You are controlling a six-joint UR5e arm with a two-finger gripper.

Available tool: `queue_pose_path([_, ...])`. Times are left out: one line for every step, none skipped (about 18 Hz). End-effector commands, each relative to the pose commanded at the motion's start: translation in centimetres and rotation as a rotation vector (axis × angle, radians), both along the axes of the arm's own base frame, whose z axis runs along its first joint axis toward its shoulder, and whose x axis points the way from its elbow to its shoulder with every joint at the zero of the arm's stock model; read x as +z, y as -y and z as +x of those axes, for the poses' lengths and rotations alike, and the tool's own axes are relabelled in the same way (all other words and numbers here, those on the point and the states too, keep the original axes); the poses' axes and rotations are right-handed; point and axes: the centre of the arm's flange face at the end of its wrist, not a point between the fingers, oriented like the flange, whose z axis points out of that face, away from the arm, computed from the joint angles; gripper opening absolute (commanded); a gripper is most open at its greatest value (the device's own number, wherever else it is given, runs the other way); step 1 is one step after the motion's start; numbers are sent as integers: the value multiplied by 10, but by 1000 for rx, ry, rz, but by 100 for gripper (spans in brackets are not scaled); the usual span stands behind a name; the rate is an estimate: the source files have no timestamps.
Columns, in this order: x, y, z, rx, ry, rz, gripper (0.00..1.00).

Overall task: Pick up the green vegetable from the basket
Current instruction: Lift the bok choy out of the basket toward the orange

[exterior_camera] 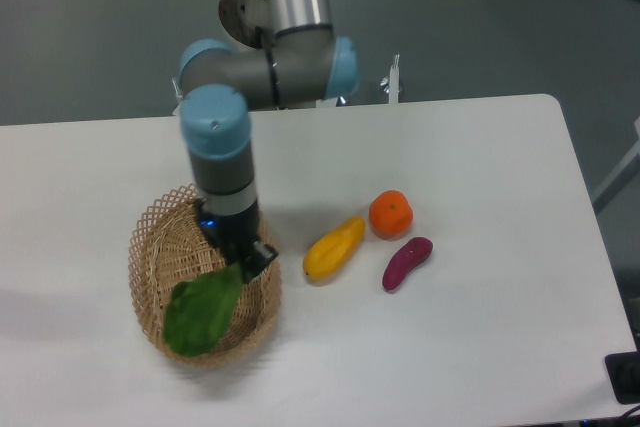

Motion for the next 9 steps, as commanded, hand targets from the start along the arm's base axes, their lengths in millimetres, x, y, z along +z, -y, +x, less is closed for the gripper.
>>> queue_pose_path([3, 6, -14, 2, -2, -6, 37])
queue_pose_path([6, 13, -30, 6, -4, -12, 37])
queue_pose_path([9, 21, -43, 0, 2, -18, 37])
queue_pose_path([16, 32, -55, -7, 4, -25, 37])
queue_pose_path([19, 44, -69, -14, 6, -38, 37])
queue_pose_path([19, 56, -83, -23, 8, -48, 37])
queue_pose_path([19, 65, -94, -34, 6, -57, 37])
queue_pose_path([23, 77, -104, -37, 4, -61, 37])
queue_pose_path([32, 88, -112, -46, 0, -59, 37])
